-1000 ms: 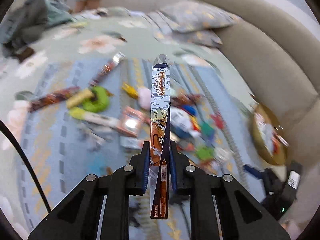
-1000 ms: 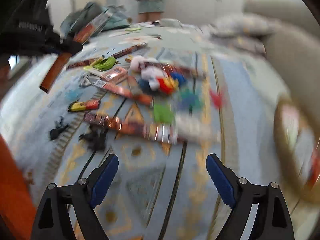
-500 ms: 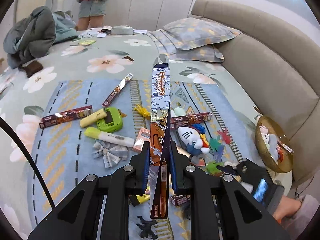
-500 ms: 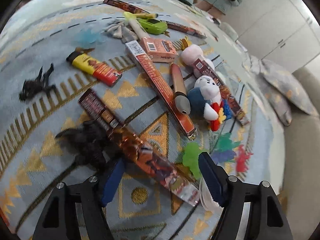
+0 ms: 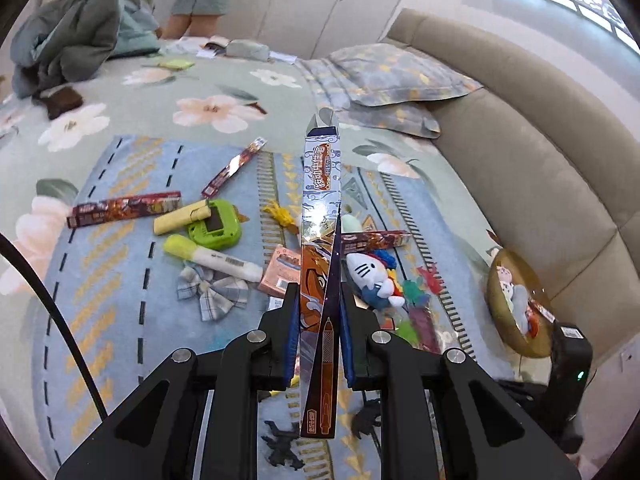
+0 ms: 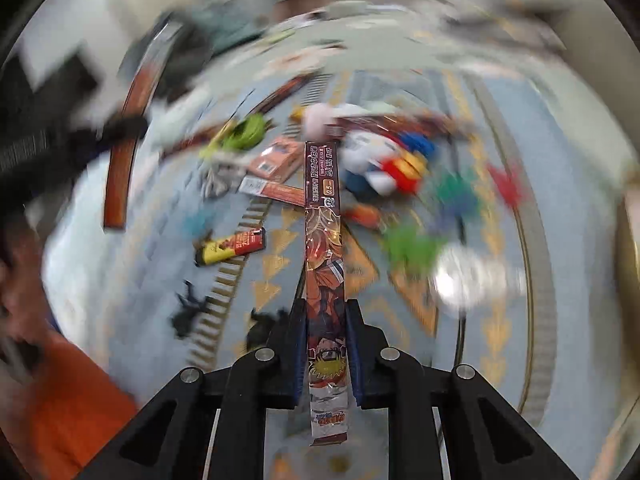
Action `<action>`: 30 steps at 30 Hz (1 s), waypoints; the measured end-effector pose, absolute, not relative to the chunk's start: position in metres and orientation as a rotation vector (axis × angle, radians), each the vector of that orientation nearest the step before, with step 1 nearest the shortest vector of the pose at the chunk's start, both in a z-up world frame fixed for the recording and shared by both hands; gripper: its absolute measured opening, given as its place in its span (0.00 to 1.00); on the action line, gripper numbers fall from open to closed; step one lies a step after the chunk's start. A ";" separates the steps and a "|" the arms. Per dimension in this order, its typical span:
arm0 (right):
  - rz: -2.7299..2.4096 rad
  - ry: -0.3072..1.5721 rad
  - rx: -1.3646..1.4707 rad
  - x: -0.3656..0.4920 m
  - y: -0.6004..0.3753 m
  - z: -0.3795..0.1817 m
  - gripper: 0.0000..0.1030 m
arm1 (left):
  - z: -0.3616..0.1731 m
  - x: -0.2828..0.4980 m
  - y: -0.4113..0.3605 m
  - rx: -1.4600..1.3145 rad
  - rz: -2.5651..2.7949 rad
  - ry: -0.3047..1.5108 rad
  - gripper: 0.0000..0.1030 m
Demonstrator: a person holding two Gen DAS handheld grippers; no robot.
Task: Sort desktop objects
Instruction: 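Grasp the cartoon-printed snack box with the right gripper while the left holds its box, then carry both boxes over the golden bowl and open both grippers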
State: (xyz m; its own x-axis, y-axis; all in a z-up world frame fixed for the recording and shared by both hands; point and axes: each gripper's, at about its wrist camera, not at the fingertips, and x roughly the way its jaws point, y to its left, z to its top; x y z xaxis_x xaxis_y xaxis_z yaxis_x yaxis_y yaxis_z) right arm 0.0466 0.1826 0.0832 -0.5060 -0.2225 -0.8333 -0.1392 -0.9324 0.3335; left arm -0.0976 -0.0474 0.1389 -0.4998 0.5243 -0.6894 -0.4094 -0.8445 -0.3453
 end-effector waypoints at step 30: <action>-3.175 -1.346 0.890 0.243 0.366 0.191 0.17 | 0.167 -0.016 0.182 -1.034 1.804 -0.064 0.14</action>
